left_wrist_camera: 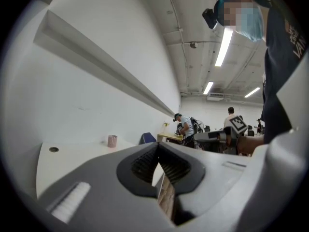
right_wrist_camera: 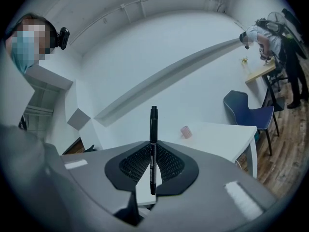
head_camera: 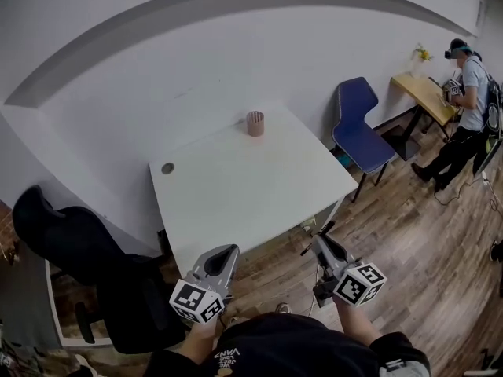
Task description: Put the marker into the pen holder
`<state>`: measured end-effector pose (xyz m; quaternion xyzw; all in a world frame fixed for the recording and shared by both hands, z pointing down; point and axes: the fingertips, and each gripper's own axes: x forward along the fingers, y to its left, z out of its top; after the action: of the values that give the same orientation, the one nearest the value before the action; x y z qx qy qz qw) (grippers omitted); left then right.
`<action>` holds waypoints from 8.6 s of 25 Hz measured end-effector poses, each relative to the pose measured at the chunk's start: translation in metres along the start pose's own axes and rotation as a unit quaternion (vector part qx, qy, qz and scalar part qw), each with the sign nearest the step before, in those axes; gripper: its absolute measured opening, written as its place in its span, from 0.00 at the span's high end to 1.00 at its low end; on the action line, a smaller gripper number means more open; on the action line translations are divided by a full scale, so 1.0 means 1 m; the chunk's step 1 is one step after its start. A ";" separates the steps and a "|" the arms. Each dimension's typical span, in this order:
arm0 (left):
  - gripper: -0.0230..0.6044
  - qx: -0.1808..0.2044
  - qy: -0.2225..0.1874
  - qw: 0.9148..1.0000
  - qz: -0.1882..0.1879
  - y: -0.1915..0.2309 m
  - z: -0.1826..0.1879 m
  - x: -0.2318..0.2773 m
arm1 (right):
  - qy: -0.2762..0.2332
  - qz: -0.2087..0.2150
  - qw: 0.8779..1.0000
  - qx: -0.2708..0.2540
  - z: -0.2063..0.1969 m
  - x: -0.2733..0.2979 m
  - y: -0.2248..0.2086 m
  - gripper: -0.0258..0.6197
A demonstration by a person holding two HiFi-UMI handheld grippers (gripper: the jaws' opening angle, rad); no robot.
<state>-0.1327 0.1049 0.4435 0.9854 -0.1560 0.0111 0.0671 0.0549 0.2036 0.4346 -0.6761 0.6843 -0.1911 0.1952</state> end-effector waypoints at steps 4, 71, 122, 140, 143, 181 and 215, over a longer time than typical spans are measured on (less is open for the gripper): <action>0.88 -0.003 0.003 1.000 0.014 -0.014 -0.006 0.012 | 0.013 0.005 1.000 0.007 0.007 -0.004 -0.018 0.90; 0.88 -0.048 0.010 0.997 0.054 0.187 0.006 0.167 | 0.019 -0.014 1.000 -0.014 0.067 0.264 -0.122 0.90; 0.88 -0.095 0.019 0.955 0.279 0.215 -0.025 0.175 | 0.038 0.087 0.990 -0.105 0.113 0.522 -0.212 0.90; 0.88 -0.092 0.034 0.955 0.280 0.212 -0.031 0.189 | 0.023 0.085 0.994 -0.064 0.076 0.571 -0.246 0.90; 0.88 -0.092 0.037 0.954 0.282 0.210 -0.030 0.189 | 0.031 0.082 0.994 -0.069 0.067 0.576 -0.249 0.90; 0.88 -0.104 0.051 0.955 0.271 0.215 -0.049 0.198 | 0.131 0.056 0.978 -0.151 -0.004 0.581 -0.269 0.90; 0.88 -0.101 0.047 0.959 0.262 0.216 -0.047 0.200 | 0.112 0.043 0.984 -0.129 0.011 0.573 -0.266 0.83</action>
<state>-0.0094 -0.1531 0.5263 0.8964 -0.4057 0.0591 0.1683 0.2816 -0.3729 0.5595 -0.6400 0.7491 -0.1671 0.0365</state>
